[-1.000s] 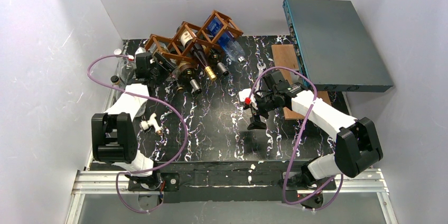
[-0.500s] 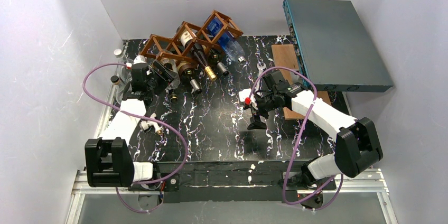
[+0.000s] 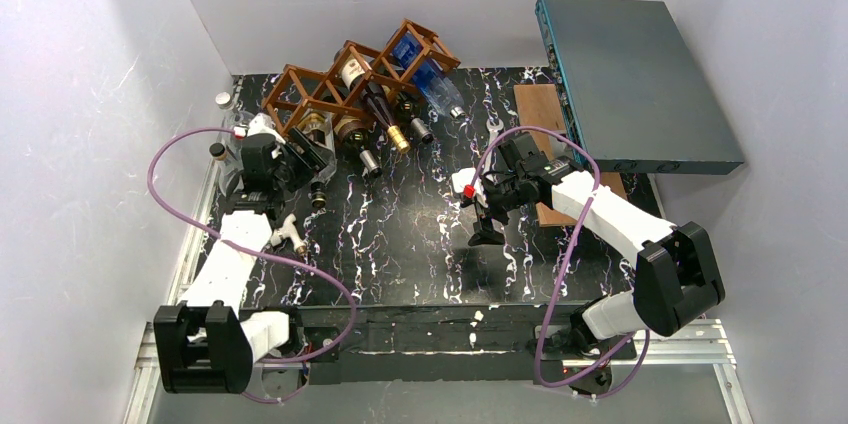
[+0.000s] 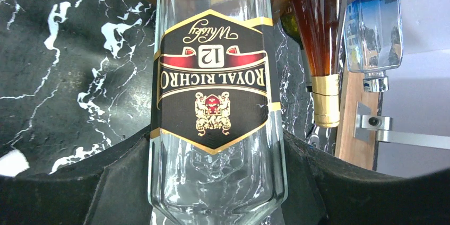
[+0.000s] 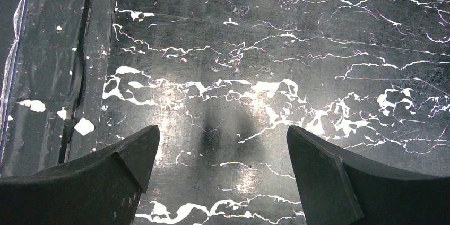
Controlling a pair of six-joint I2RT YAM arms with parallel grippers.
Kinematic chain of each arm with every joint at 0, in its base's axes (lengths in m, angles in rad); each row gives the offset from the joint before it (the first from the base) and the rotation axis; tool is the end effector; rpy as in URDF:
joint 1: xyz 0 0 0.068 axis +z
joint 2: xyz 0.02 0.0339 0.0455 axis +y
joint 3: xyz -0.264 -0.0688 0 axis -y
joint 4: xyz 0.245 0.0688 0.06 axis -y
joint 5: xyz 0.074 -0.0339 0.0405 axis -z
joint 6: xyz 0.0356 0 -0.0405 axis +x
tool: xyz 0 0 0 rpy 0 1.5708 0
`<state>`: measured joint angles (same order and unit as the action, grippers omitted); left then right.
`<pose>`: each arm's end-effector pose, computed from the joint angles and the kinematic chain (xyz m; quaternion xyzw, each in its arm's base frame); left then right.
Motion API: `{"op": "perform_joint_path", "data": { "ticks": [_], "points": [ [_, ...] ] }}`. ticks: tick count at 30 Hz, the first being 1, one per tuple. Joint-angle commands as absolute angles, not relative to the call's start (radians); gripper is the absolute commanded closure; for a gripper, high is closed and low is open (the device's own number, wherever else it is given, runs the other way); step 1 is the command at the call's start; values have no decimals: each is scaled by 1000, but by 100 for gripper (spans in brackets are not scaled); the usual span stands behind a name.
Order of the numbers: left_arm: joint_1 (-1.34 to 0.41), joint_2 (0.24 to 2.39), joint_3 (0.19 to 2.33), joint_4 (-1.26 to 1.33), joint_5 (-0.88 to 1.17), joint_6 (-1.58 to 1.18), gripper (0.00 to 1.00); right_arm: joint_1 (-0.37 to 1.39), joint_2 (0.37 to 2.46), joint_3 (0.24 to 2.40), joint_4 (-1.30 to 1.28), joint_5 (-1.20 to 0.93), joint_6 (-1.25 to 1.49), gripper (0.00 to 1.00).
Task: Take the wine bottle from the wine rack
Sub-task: Pick up the wine bottle from the wine rack.
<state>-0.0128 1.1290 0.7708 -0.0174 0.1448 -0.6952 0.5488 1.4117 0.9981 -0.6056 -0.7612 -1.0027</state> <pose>0.2591 -0.0085 0.2824 -0.2375 0.7906 -0.2506 0.5057 0.2251 0.1665 0.2457 -0.6978 0.5669 0.2914 0.3268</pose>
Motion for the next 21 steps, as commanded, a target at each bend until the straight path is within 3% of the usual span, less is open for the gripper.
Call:
{"op": "perform_joint_path", "data": {
  "ticks": [1, 21],
  "points": [
    [-11, 1029, 772, 40, 131, -628, 100, 541, 1393, 994, -624, -776, -1020, 0],
    [-11, 817, 733, 5, 125, -568, 100, 541, 1397, 992, -624, -779, -1022, 0]
  ]
}}
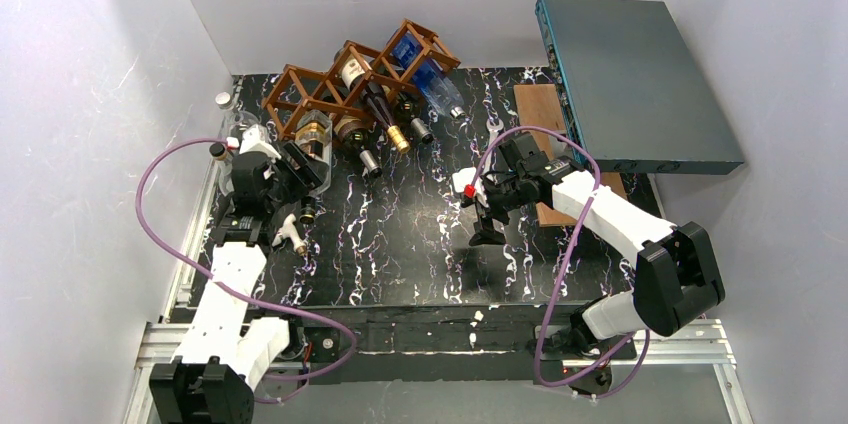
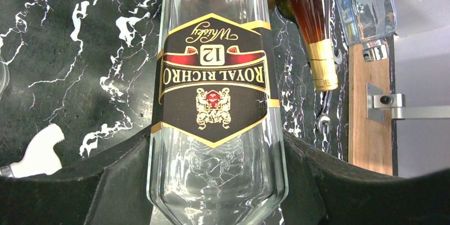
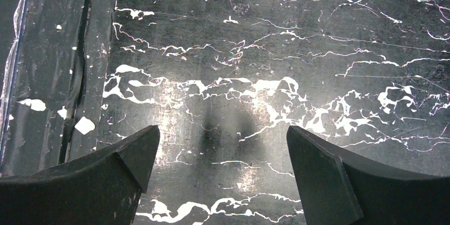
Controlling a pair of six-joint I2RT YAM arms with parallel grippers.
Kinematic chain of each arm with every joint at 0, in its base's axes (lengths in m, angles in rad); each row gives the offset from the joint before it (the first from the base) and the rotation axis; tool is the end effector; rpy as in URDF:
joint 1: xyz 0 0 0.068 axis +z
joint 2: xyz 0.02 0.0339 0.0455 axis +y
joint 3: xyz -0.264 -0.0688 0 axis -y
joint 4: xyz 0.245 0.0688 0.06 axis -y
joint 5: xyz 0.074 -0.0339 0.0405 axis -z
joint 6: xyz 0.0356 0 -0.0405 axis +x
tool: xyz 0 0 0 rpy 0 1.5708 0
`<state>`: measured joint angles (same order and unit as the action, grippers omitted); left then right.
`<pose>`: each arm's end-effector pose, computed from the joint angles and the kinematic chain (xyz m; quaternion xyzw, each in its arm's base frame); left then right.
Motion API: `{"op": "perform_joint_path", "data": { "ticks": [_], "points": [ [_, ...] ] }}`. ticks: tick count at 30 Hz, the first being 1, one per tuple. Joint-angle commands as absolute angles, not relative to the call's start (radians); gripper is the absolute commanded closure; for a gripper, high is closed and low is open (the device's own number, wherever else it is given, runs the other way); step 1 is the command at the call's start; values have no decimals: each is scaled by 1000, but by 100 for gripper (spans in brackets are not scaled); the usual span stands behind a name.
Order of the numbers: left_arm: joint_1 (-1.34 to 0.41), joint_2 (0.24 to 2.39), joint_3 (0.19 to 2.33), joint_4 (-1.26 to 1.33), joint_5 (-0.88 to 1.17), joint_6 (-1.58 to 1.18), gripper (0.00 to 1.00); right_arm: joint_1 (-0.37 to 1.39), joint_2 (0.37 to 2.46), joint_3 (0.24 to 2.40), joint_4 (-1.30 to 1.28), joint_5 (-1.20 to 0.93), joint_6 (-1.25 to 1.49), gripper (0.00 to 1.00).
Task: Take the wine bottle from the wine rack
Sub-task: Pick up the wine bottle from the wine rack.
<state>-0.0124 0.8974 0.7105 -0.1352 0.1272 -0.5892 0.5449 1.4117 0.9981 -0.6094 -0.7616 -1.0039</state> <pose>0.2109 -0.0071 0.2987 -0.1947 0.7868 -0.2221 0.5419 0.2255 0.1654 0.2455 -0.6969 0.5686 0.2913 0.3259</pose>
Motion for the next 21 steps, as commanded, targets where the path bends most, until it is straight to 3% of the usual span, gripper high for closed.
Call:
{"op": "perform_joint_path", "data": {
  "ticks": [1, 21],
  "points": [
    [-11, 812, 733, -20, 124, -568, 100, 541, 1397, 992, -624, -779, -1021, 0],
    [-11, 645, 758, -228, 224, -582, 100, 541, 1396, 990, -624, -785, -1026, 0]
  ]
}}
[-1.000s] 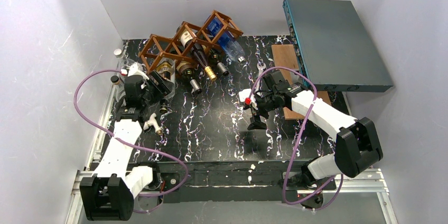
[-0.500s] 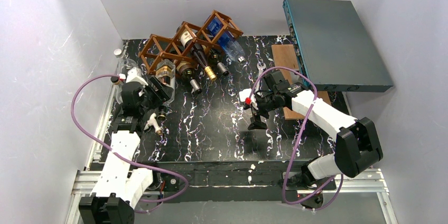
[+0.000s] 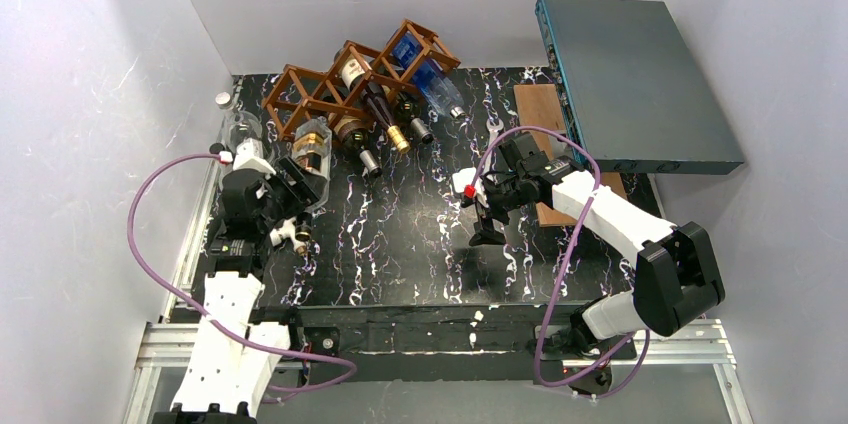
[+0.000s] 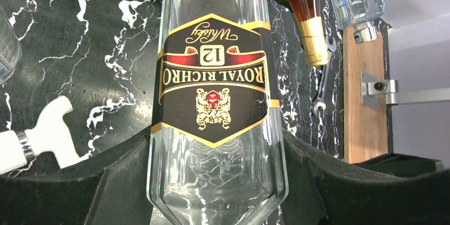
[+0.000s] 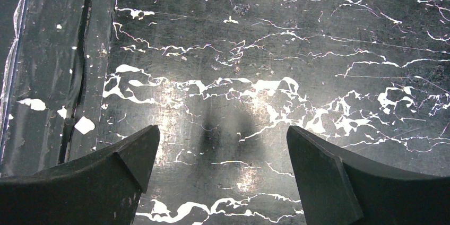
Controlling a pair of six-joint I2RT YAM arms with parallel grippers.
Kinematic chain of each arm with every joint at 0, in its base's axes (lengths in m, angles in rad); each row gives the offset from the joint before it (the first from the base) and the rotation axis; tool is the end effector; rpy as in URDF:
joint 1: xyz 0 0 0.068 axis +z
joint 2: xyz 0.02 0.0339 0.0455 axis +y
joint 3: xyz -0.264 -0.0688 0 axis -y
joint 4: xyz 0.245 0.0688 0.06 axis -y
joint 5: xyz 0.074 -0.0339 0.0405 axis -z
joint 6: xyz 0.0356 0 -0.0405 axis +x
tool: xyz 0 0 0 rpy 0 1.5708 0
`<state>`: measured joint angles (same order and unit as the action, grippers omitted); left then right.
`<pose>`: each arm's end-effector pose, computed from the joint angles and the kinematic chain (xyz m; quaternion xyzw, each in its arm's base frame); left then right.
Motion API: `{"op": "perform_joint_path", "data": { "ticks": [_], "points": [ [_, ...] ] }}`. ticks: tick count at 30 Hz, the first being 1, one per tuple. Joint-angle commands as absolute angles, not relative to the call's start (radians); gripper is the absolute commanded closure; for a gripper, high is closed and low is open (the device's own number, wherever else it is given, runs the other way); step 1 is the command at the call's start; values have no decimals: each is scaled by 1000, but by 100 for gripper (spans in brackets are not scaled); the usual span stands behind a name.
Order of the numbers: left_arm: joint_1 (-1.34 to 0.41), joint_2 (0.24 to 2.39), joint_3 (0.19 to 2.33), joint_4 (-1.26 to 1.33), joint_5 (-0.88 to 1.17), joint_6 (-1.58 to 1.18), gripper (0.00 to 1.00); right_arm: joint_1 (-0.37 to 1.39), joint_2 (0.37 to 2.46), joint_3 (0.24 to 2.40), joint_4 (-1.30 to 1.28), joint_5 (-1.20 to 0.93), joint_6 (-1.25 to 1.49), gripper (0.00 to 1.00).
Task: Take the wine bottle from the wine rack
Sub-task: Pick up the wine bottle from the wine rack, then place the wine bottle at the center of the board.
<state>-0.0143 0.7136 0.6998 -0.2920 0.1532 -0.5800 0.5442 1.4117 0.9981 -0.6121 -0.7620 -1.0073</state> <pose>0.1702 -0.0079 0.3100 -0.1810 0.7849 -0.2316 0.5455 0.2254 0.1651 0.2453 -0.6975 0.5682 0.2912 0.3254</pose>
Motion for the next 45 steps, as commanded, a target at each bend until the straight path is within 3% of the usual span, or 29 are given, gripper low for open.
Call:
{"op": "perform_joint_path", "data": {
  "ticks": [1, 31, 45],
  "points": [
    [-12, 637, 765, -244, 234, -583, 100, 541, 1396, 989, -624, -786, -1026, 0],
    [-286, 598, 789, -386, 443, -751, 100, 541, 1347, 1050, -823, -926, -1216, 0],
    [-421, 764, 786, -314, 486, -818, 100, 541, 1327, 1071, -867, -957, -1252, 0]
  ]
}}
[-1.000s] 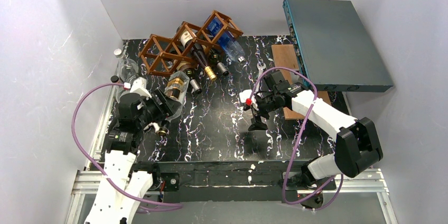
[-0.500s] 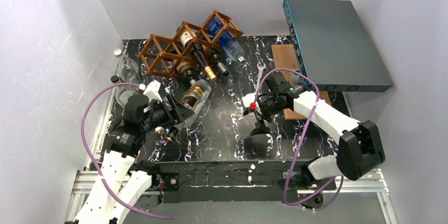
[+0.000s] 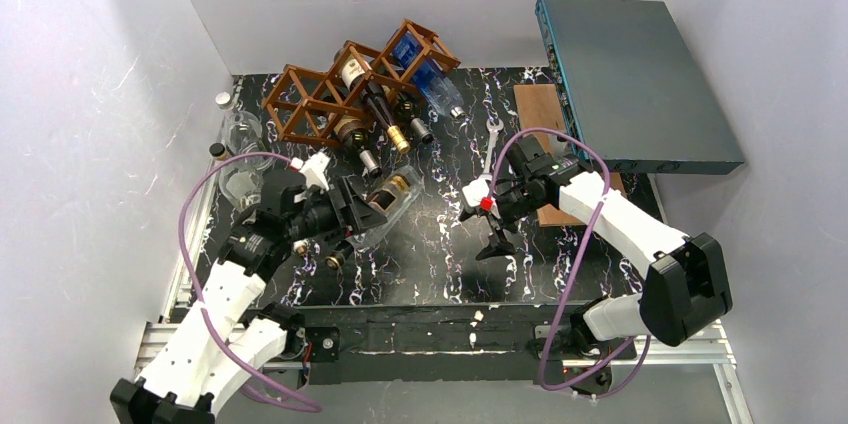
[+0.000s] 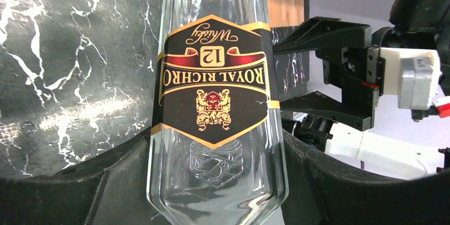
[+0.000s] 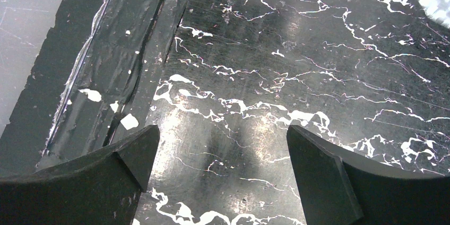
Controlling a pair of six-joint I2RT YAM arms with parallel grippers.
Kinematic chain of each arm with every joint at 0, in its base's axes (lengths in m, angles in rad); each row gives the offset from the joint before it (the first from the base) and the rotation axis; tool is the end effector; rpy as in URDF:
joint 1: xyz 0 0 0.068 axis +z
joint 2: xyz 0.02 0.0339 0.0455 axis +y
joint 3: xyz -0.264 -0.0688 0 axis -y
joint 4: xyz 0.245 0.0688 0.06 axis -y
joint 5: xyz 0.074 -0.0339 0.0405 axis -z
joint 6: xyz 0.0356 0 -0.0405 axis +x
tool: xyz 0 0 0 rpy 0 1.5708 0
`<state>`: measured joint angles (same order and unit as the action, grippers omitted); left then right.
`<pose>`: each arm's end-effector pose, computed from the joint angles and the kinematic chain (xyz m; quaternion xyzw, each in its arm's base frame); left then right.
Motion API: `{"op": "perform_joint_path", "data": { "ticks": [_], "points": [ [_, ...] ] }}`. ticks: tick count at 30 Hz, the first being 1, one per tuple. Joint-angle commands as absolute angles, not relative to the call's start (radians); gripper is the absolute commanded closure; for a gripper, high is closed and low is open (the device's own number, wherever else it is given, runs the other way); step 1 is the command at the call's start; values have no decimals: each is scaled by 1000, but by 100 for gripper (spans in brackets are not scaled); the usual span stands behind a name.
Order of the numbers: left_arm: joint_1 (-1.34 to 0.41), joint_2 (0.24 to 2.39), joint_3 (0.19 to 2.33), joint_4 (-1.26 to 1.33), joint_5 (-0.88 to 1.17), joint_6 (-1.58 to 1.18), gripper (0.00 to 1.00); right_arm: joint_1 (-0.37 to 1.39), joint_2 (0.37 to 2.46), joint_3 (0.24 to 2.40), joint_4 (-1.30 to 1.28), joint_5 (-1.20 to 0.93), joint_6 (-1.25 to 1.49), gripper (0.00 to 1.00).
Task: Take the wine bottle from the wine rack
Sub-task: Place the wine bottle at the center of the board.
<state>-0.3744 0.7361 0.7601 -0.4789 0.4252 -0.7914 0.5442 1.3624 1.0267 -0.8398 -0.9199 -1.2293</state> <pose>0.1468 -0.0734 0.3099 -0.0624 0.8344 -0.4343 0.3335 0.2020 0.1554 0.2595 -0.7360 0.4877 0.3509 0.3119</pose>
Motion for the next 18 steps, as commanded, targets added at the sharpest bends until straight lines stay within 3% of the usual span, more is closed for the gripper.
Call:
{"op": "perform_joint_path", "data": {
  "ticks": [1, 11, 18],
  "points": [
    [-437, 785, 790, -310, 484, -818, 100, 541, 1326, 1073, -866, -957, -1254, 0],
    [-572, 1021, 867, -278, 507, -828, 100, 549, 1317, 1119, -871, -971, -1344, 0],
    [-626, 1155, 939, -250, 548, -832, 100, 559, 1380, 1152, -705, -934, -1260, 0]
  ]
}}
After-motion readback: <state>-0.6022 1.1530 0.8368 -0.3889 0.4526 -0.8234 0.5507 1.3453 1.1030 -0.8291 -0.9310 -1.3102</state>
